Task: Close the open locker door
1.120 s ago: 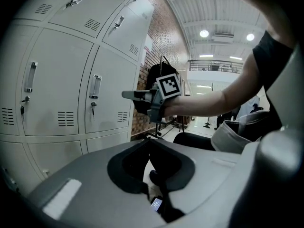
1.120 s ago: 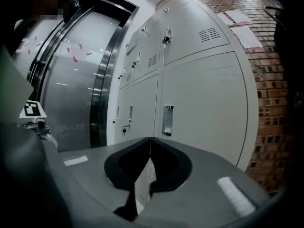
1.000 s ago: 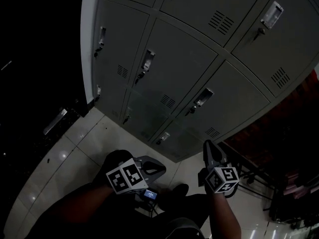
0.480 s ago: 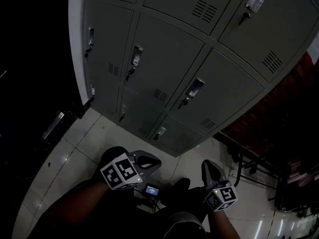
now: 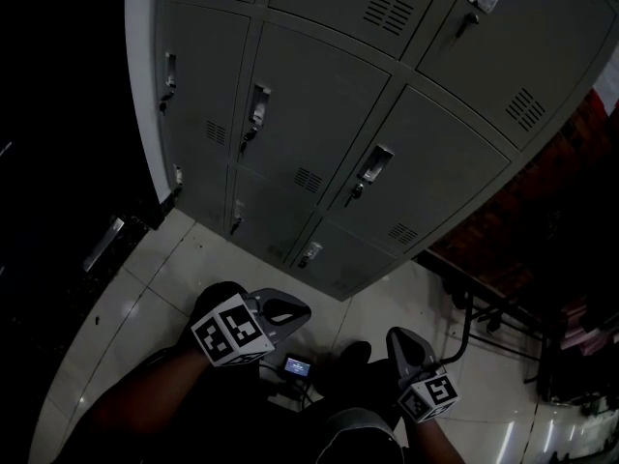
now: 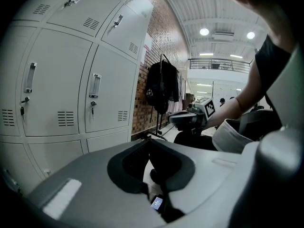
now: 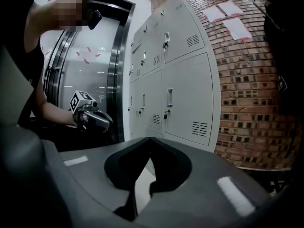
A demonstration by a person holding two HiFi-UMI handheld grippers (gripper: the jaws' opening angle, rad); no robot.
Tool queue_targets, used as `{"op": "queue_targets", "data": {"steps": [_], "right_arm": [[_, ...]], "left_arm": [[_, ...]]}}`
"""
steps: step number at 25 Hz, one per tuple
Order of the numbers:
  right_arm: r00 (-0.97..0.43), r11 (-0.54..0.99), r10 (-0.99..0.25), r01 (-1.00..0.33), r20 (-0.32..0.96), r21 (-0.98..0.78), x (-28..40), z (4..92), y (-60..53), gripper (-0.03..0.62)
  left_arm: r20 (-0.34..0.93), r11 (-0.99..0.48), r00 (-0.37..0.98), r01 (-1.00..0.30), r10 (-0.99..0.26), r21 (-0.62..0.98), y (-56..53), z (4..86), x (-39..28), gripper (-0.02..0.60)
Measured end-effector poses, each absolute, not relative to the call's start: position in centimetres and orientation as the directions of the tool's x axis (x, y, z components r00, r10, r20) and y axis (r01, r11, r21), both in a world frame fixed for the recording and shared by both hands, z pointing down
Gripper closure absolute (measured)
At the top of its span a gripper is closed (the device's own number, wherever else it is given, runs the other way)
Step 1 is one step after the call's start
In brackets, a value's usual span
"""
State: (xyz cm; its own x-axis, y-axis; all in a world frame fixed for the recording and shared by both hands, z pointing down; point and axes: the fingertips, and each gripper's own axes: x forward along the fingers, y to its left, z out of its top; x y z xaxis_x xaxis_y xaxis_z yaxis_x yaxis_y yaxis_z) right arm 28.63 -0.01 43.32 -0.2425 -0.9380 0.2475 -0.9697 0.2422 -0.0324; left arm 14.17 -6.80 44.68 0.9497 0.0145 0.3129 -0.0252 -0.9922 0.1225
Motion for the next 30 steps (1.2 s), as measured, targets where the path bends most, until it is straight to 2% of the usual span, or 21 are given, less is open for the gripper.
{"op": "queue_targets", "data": {"steps": [30], "right_arm": [[-0.282,0.265,-0.940,-0.958,0.190,-0.110,28.07,42.90,0.19,0.592]], "left_arm": [[0.324,-0.993,0.946,-0.026,0.013,0.115,-6.69,44.93,14.17,0.569]]}}
